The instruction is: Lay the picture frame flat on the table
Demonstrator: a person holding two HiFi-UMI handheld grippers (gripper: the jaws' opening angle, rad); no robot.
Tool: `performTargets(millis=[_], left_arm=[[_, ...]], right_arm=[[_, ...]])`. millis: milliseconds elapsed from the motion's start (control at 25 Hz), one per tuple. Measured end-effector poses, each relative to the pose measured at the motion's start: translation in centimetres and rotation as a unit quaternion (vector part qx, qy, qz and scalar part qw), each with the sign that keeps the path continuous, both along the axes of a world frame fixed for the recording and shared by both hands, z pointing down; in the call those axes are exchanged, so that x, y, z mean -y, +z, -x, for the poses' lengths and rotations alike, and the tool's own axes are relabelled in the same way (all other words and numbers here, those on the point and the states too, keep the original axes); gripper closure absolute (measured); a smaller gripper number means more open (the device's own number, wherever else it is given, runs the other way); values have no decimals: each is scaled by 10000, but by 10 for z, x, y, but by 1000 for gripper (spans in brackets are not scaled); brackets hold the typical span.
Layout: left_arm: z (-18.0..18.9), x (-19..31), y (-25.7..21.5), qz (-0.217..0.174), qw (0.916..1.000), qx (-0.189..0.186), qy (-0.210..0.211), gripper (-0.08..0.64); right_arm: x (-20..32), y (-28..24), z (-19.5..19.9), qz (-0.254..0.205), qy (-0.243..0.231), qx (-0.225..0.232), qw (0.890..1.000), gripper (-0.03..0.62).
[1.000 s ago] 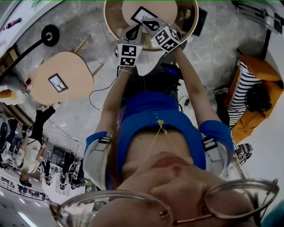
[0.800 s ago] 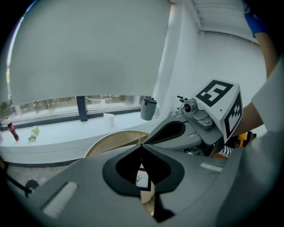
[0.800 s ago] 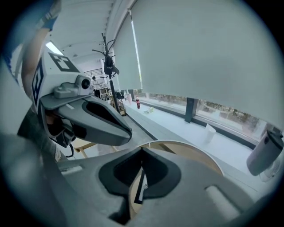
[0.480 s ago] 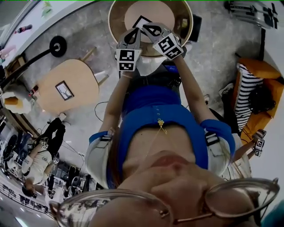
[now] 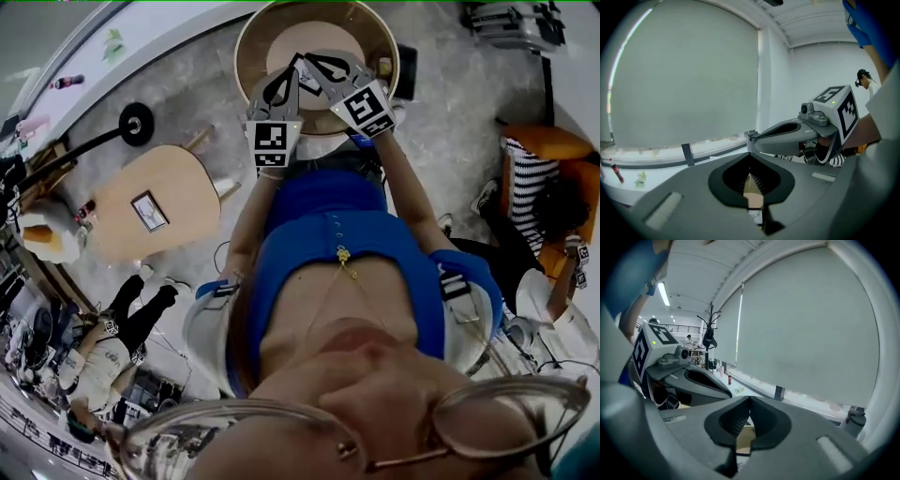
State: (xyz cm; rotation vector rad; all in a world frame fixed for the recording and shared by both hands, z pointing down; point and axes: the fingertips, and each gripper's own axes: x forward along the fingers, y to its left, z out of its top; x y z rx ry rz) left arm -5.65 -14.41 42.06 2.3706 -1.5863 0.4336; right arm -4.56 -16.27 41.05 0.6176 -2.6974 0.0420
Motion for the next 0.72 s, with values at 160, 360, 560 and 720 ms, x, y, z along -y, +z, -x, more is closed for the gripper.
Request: performTargets(millis=[160, 360, 560, 720], left_arm=[[-3, -1, -35, -301, 9995, -56, 20, 565], [-3, 0, -74, -778, 9970, 6, 55, 565], [-2, -1, -101, -1184, 9923, 339, 138, 565], [-5, -1, -122, -1300, 9911, 242, 147, 565]], right_arm=[[-4, -33, -4, -176, 137, 302, 9993, 591], [-8, -66, -6, -348, 320, 617, 9970, 591], [-8, -90, -2, -656, 350, 734, 9945, 591], [-7, -115, -3, -796, 389, 885, 9921, 591]])
